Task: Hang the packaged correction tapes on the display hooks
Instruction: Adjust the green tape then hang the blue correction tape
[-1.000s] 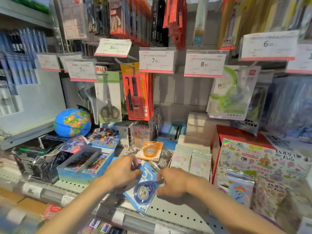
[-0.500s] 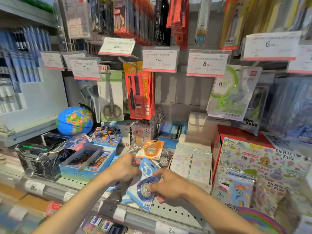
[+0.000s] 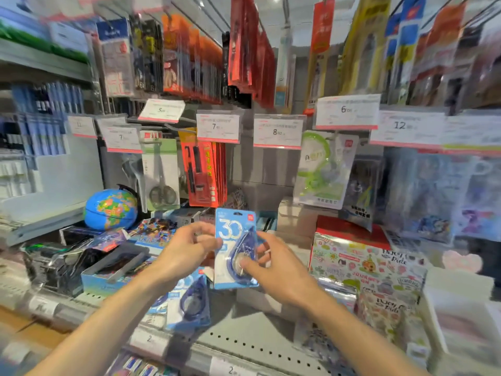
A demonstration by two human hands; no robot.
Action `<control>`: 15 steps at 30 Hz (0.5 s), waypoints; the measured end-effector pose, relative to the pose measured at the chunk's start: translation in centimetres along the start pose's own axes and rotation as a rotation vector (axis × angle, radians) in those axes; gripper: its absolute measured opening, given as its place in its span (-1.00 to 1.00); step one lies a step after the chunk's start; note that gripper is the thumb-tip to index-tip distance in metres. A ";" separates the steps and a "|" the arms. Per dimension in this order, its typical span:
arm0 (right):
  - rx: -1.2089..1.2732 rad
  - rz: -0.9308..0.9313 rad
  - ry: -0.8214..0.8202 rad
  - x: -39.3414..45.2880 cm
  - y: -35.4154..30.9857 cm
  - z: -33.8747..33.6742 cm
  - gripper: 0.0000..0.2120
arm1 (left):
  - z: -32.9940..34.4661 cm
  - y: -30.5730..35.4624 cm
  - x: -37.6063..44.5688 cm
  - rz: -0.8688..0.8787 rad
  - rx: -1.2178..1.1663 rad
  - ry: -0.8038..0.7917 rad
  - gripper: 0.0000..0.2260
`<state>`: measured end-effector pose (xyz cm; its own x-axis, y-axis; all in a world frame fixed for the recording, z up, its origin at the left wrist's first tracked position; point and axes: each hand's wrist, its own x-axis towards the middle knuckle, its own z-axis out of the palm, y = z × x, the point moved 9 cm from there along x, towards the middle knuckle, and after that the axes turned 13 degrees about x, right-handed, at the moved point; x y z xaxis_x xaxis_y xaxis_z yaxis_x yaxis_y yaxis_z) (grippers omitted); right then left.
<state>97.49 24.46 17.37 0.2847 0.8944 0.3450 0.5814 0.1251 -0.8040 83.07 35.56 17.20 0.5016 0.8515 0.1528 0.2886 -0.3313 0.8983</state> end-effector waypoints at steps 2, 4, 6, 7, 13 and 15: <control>-0.075 -0.025 0.014 -0.7 -0.6 -2.2 -0.51 | 0.7 1.7 -0.5 0.028 -0.045 0.021 -0.91; -0.106 -0.038 0.029 -1.2 -0.8 -3.7 -0.40 | 1.5 3.0 -0.5 0.059 -0.077 0.037 -0.90; -0.107 -0.040 0.045 -1.4 -0.9 -4.8 -0.34 | 2.1 3.9 -0.2 0.080 -0.107 0.049 -0.90; -0.102 -0.051 0.054 -1.5 -1.2 -5.1 -0.34 | 2.3 4.2 0.3 0.095 -0.122 0.046 -0.92; -0.059 -0.065 0.199 0.1 -1.9 -4.7 -0.38 | 2.7 5.5 3.7 0.203 -0.226 -0.063 -0.93; -0.034 -0.064 0.284 1.1 -2.1 -3.8 -0.30 | 1.7 5.4 4.9 0.246 -0.246 -0.106 -0.93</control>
<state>99.48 23.50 21.32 0.4455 0.7287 0.5201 0.6287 0.1589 -0.7612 88.47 37.27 22.10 0.6174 0.7069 0.3451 -0.0500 -0.4025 0.9140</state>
